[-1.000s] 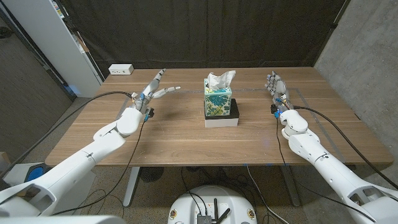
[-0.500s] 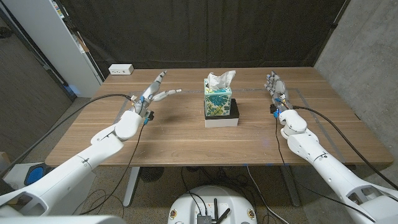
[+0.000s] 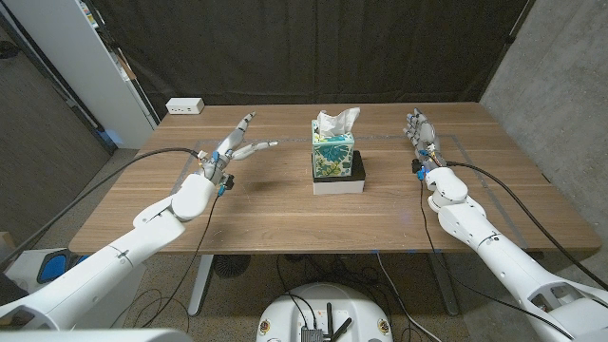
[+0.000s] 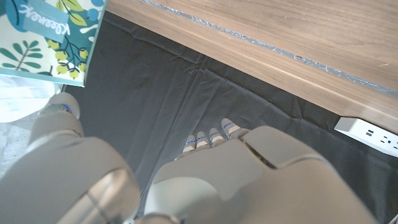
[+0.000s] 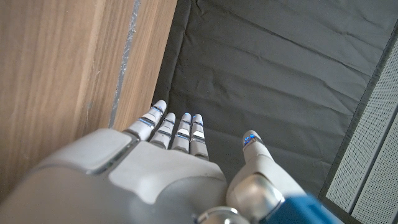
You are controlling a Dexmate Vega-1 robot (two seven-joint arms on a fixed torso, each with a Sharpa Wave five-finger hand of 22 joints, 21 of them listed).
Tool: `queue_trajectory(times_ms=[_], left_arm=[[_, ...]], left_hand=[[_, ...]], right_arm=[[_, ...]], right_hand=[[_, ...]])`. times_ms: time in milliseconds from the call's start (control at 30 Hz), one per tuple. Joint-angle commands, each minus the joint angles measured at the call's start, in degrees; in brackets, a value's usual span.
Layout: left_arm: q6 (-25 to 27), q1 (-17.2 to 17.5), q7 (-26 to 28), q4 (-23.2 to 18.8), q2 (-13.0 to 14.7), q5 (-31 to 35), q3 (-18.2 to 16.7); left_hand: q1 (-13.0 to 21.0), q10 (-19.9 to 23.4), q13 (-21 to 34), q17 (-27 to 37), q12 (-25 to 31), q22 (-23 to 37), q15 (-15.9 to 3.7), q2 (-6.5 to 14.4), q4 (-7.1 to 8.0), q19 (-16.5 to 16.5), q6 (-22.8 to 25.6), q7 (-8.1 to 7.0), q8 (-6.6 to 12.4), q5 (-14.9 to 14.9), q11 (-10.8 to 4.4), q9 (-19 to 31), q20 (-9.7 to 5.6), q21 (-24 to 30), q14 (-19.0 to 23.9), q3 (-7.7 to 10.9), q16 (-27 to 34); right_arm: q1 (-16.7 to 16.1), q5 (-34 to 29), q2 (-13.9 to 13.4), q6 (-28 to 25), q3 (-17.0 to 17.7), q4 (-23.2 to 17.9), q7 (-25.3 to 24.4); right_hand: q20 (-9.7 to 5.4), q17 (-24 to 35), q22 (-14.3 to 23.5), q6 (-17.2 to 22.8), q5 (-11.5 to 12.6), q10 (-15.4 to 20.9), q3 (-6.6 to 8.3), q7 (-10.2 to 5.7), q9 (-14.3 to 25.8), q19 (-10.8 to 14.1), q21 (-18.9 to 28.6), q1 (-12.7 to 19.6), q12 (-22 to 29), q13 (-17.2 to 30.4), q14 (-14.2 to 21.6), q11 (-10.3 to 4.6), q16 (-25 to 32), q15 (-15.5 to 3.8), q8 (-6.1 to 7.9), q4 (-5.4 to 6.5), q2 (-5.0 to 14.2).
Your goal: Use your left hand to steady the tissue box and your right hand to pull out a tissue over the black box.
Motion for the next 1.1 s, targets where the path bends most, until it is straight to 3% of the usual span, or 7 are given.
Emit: queue_trajectory(times_ms=[33,1100], left_arm=[[-0.31,2.76,-0.67,-2.43,1.20,-0.27,-1.15],[-2.63,6.54,-1.42,-4.19,1.96,-0.03,-3.03]], left_hand=[[0.72,-18.23,0.18,0.19,0.42,0.13,0.27,-0.01,-0.10,0.08,-25.26,0.14,0.48,0.40,0.30,0.23,0.02,0.24,-12.85,-0.53,0.30],[1.39,-17.82,0.18,0.19,0.43,0.11,0.13,0.08,0.08,0.36,-24.90,-0.12,0.50,1.16,0.07,0.22,-0.04,0.25,-12.53,-2.35,0.25]], right_arm=[[-0.25,-0.35,0.01,-0.41,-0.29,-0.69,-0.34],[-0.29,-1.55,0.16,-1.51,-0.90,-2.48,-1.72]], right_hand=[[0.60,0.04,0.23,0.22,0.11,0.55,-0.07,0.24,0.14,0.29,-0.21,0.34,-0.22,0.31,0.35,0.22,-0.41,-1.05,-0.13,-0.32,-0.10],[0.55,0.03,0.23,0.32,0.13,0.73,-0.43,0.16,0.15,0.29,-0.25,0.13,-0.35,0.32,0.41,0.15,-0.60,-0.75,-0.23,-0.79,0.15]])
